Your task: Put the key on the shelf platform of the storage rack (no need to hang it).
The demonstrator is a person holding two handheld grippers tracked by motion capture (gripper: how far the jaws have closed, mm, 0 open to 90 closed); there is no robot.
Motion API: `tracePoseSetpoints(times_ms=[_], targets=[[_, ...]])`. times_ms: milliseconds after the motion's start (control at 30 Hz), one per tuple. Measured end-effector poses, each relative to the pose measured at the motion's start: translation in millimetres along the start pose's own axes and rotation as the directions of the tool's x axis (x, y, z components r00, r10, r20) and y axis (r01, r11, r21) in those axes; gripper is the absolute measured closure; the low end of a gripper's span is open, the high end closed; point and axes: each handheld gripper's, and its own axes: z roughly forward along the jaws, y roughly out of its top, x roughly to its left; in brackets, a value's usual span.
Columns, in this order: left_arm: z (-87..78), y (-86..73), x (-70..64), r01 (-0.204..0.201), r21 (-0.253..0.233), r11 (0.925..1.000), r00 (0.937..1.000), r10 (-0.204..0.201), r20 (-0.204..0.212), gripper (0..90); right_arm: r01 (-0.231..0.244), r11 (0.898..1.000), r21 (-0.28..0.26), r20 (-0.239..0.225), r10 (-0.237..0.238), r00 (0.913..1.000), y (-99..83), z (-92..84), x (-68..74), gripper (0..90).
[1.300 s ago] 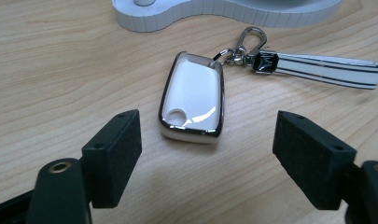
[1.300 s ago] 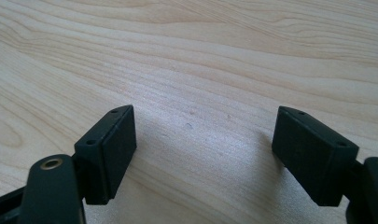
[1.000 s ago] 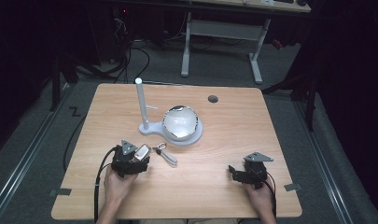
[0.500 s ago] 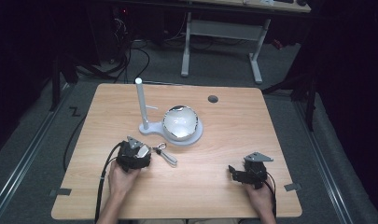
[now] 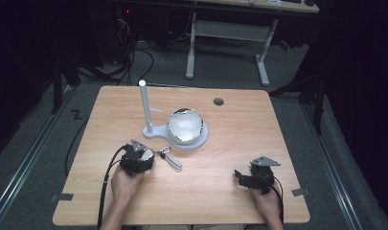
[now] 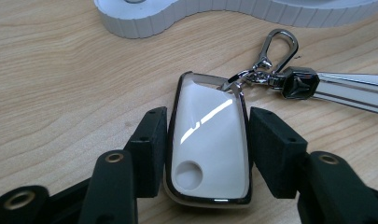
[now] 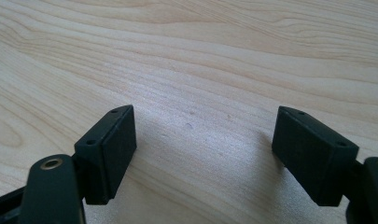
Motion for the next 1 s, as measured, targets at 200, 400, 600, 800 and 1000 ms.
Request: tracePoseSetpoints(times_ms=[200, 400, 600, 800, 1000], targets=[[-0.3, 1.4, -1.1, -0.009, 0.011, 0.9999, 0.9999, 0.009, -0.014, 50.3, 0.000, 1.000, 0.000, 0.000, 0.000, 1.0000, 0.0, 0.0, 0.0, 22.2], [-3.5, 3.4, -2.3, 0.009, 0.017, 0.9998, 0.9999, -0.009, -0.009, 50.8, 0.000, 1.000, 0.000, 0.000, 0.000, 1.0000, 0.0, 0.0, 0.0, 22.1], [-17.4, 5.9, -7.8, 0.034, 0.023, 0.9992, 0.9991, -0.035, 0.024, 50.9, 0.000, 1.000, 0.000, 0.000, 0.000, 1.0000, 0.0, 0.0, 0.0, 22.1], [-28.5, 11.4, -10.4, 0.057, 0.029, 0.9979, 0.9972, -0.059, 0.046, 51.0, 0.000, 1.000, 0.000, 0.000, 0.000, 1.0000, 0.0, 0.0, 0.0, 22.2], [-41.6, 16.8, -18.7, 0.064, 0.027, 0.9976, 0.9944, -0.066, 0.082, 51.0, 0.000, 1.000, 0.000, 0.000, 0.000, 1.0000, 0.0, 0.0, 0.0, 22.1]])
